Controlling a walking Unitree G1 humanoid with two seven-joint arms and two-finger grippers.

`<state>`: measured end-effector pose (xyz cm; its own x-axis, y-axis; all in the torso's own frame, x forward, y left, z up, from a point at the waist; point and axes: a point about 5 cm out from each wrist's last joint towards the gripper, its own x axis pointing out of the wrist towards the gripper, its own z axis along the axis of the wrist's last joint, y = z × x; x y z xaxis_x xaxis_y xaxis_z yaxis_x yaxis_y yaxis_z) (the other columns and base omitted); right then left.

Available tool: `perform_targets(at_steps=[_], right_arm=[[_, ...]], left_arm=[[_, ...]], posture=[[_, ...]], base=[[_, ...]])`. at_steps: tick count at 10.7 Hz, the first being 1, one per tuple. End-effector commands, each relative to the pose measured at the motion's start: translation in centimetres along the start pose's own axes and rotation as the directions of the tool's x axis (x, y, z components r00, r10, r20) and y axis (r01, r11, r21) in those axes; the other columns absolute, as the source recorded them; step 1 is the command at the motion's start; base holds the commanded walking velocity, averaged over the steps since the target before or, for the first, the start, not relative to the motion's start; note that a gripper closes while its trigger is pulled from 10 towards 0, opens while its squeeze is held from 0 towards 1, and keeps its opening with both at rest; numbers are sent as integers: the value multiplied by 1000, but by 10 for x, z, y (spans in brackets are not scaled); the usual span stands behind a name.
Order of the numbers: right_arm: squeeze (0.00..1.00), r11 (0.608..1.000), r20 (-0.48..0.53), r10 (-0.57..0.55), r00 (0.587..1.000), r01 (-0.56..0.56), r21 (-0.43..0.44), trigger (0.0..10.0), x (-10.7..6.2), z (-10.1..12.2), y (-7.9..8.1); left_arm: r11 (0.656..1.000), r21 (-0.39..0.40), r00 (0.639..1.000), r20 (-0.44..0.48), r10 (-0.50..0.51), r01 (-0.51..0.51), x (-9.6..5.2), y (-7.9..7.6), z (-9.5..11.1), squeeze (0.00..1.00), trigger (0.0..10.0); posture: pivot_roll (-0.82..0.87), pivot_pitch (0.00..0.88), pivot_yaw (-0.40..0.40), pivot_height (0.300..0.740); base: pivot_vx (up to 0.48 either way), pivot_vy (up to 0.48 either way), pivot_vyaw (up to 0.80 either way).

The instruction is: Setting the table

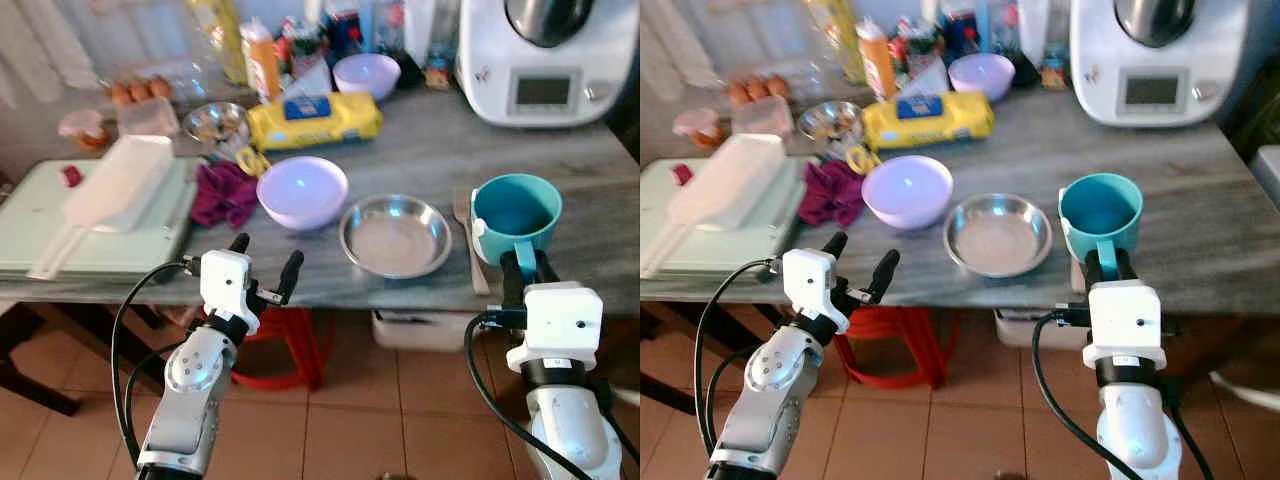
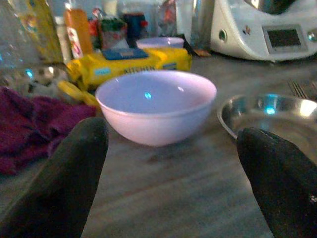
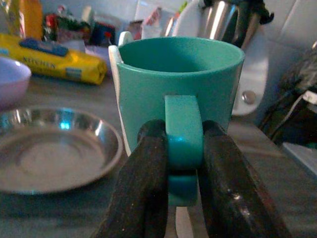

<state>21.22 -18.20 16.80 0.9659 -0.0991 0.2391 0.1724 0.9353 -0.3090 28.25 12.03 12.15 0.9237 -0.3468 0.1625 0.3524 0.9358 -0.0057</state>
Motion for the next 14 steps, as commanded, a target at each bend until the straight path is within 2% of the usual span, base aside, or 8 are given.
perform_targets(at_steps=[1,6,12,14], right_arm=[[0,1000,32,11,999,-11,5,10000,1,7,2],[0,1000,47,1,999,-1,-8,10000,4,11,2],[0,1000,65,11,998,-10,-20,10000,9,12,4],[0,1000,70,1,998,0,-20,10000,15,13,3]], left_arm=[[1000,7,1000,18,-8,7,-1,2,4,0,10000],[1000,4,999,18,-30,30,0,1,3,0,10000],[998,43,999,12,-41,40,-13,11,3,0,10000],[986,16,986,-27,-163,163,-19,10,2,0,10000]], posture=[[-295,80,102,740],[-303,76,100,740],[-284,71,93,740],[-276,79,91,740]], base=[[360,0,0],[358,0,0],[0,0,0],[0,0,0]])
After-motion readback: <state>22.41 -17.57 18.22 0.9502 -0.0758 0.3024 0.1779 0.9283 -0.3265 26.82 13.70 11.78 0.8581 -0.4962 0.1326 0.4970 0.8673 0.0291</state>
